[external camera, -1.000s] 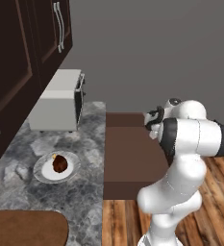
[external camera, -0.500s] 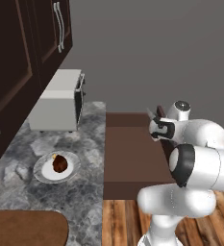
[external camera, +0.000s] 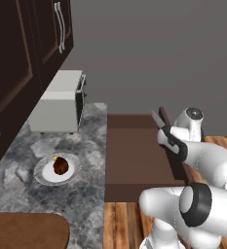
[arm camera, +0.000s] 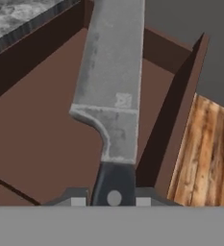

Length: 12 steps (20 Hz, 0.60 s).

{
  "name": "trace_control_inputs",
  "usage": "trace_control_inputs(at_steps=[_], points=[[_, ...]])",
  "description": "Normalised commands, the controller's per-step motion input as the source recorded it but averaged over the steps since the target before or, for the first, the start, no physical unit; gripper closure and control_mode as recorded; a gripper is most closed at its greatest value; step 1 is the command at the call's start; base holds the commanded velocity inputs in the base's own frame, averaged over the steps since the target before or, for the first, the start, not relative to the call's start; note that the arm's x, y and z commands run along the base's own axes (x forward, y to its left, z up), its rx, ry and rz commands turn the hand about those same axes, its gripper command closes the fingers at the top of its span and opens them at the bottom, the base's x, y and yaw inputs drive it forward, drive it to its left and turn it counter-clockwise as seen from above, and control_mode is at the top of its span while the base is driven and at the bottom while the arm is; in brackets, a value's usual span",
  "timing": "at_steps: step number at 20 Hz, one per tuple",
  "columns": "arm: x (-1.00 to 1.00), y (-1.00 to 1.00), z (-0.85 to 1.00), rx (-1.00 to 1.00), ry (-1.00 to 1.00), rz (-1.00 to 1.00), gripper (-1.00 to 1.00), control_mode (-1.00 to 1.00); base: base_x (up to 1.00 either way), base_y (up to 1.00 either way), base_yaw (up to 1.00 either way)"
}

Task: Pick up the knife from the drawer and place it on the cutting board. Then place the meat from the plate to the cutting board.

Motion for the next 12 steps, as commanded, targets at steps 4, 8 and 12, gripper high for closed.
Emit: trace_control_inputs(at_steps=[4,8,12], points=[[-0.05,0.0,0.37,0.0,-0.05,0.05,1.0,-1.0,0.0,0.0,0.0],[0.0,0.0,0.16,0.0,-0.03,0.09,1.0,-1.0,0.0,0.0,0.0],[0.0,0.0,0.0,0.0,0.0,0.0,1.0,1.0,-0.18,0.26,0.08]])
